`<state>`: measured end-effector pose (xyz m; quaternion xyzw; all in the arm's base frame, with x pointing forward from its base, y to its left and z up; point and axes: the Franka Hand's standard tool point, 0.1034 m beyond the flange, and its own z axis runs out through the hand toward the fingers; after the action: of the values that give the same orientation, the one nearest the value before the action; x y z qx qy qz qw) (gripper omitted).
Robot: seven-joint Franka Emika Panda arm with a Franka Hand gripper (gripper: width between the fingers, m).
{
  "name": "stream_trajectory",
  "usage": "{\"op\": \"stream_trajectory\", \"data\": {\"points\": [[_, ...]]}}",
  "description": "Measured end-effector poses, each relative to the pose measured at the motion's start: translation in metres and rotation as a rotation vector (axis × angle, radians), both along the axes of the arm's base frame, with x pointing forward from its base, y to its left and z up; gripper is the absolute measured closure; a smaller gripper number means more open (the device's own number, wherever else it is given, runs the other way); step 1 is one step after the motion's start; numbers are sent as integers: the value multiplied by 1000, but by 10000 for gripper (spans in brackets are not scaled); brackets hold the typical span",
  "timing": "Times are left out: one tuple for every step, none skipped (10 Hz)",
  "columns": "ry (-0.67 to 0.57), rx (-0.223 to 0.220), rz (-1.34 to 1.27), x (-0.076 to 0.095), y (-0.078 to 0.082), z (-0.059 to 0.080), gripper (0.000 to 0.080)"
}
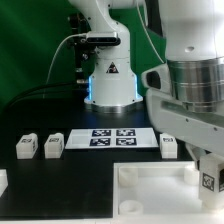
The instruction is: Assemble one leg
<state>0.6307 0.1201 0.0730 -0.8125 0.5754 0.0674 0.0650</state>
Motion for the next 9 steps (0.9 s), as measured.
{"op": "stream_trajectory", "data": {"points": [[11,29,-184,0,1,-1,508],[25,38,-342,1,1,-2,508],[33,37,-382,1,1,-2,508],[33,37,-377,1,1,-2,507],[28,37,-349,0,2,-3,507],[22,35,-283,-1,2,-4,342],[27,36,-212,-5,5,-5,191],[5,21,-15,-7,5,-4,191],[-13,0,170,-6,8,-1,162]]}}
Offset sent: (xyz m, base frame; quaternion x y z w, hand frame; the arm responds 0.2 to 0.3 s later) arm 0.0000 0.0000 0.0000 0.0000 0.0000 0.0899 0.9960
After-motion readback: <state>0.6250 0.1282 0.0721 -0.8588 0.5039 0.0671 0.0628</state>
